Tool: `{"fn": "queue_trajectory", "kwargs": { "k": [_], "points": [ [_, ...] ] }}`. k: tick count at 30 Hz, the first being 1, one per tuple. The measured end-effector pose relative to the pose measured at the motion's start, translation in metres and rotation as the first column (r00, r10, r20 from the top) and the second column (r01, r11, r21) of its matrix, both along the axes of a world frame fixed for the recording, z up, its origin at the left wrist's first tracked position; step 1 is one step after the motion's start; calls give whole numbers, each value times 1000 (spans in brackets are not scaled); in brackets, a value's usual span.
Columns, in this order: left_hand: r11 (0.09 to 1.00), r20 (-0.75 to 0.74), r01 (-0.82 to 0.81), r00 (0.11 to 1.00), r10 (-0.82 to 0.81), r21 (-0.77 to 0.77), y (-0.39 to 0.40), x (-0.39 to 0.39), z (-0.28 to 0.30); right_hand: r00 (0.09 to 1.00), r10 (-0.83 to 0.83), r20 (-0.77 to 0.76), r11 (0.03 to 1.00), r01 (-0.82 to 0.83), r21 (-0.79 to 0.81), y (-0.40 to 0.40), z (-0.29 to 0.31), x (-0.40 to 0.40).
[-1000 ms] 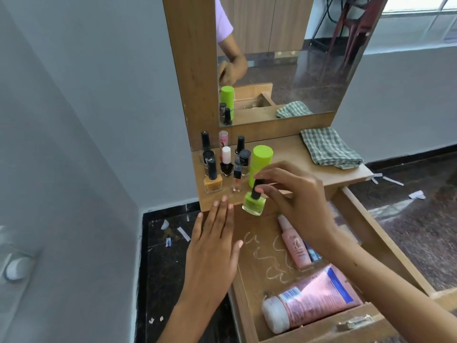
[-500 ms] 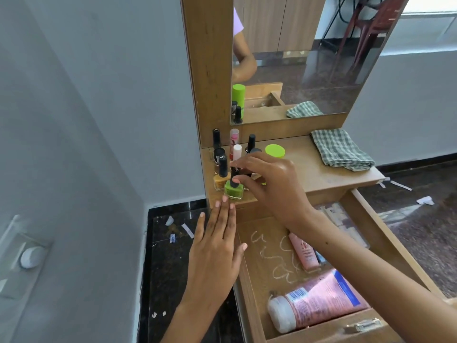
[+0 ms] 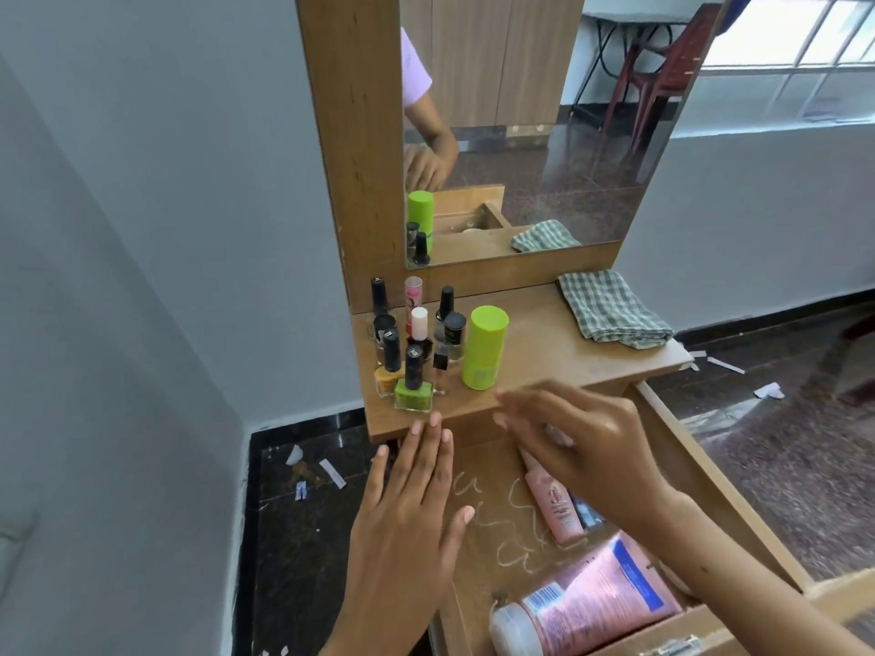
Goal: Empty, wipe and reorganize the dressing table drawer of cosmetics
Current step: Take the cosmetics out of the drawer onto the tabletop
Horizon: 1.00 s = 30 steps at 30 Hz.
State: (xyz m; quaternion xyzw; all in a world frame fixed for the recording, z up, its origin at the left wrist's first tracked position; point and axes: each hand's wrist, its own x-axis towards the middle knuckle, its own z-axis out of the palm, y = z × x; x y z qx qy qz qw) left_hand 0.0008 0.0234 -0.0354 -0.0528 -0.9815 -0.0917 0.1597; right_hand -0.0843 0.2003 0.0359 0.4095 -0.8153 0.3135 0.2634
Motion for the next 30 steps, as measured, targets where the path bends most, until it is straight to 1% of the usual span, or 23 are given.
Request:
{"fn": "queue_trajectory", "kwargs": {
  "k": [1, 2, 3, 4, 5, 6, 7, 8, 9, 11, 12, 14, 15, 17, 20, 24, 25, 26, 30],
  "points": [
    [1000, -10, 20, 1000, -20, 7, 4, -2, 2, 997, -27, 66, 999, 25, 39, 11, -7, 2],
    [999, -17, 37, 999, -36, 7, 8, -5, 4, 984, -92, 155, 992, 77, 99, 21, -13, 3],
    [999, -21, 51, 998, -51, -2, 12, -9, 6, 950, -208, 233, 966, 163, 201, 28, -19, 5],
    [998, -22, 65, 998, -65, -15, 16, -13, 8, 896, -341, 285, 903, 228, 364, 32, -26, 7],
    [996, -20, 79, 997, -80, -27, 19, -18, 10, 830, -470, 301, 796, 251, 551, 33, -29, 9],
    [995, -19, 88, 996, -89, -38, 22, -23, 11, 771, -562, 299, 685, 231, 691, 31, -33, 11],
    [994, -21, 96, 995, -97, -46, 25, -28, 12, 743, -607, 280, 603, 202, 772, 26, -35, 16],
    [994, -20, 101, 995, -102, -53, 28, -33, 12, 753, -604, 261, 564, 173, 808, 21, -36, 19],
    [993, -18, 103, 994, -104, -61, 30, -36, 12, 789, -570, 229, 537, 146, 831, 16, -35, 21],
    [992, -22, 95, 995, -97, -79, 33, -41, 11, 821, -563, 98, 498, 242, 833, 10, -43, 20],
    [992, -25, 90, 995, -93, -89, 33, -43, 11, 815, -564, 133, 519, 224, 825, 6, -46, 19],
    [992, -30, 83, 996, -86, -100, 33, -44, 9, 789, -589, 177, 523, 204, 827, 2, -56, 16],
    [992, -34, 80, 996, -84, -99, 33, -44, 9, 787, -594, 169, 516, 211, 831, 1, -60, 13],
    [993, -47, 78, 996, -82, -91, 32, -43, 9, 794, -587, 155, 539, 242, 807, -1, -61, 10],
    [993, -75, 77, 994, -84, -85, 30, -43, 11, 735, -602, 313, 626, 191, 756, 2, -65, 9],
    [993, -81, 68, 994, -75, -94, 27, -47, 10, 676, -572, 464, 740, 180, 649, 10, -75, 2],
    [993, -77, 66, 994, -74, -97, 27, -48, 9, 666, -571, 479, 746, 178, 642, 11, -76, 0],
    [993, -74, 66, 995, -74, -100, 26, -48, 8, 675, -571, 468, 737, 171, 654, 10, -75, -1],
    [994, -74, 68, 994, -74, -83, 26, -49, 6, 774, -533, 340, 651, 119, 750, 0, -70, -1]
  ]
}}
